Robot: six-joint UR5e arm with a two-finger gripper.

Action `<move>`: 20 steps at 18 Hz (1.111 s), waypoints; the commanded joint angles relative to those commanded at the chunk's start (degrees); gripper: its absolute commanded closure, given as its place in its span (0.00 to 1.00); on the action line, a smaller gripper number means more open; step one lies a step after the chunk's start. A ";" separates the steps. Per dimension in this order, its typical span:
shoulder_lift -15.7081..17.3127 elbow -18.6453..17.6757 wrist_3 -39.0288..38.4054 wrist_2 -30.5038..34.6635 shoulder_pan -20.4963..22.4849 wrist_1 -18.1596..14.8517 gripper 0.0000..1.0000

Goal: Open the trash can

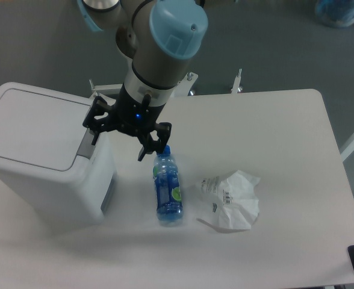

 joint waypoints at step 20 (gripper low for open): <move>-1.05 0.35 0.09 1.49 -0.18 0.00 0.00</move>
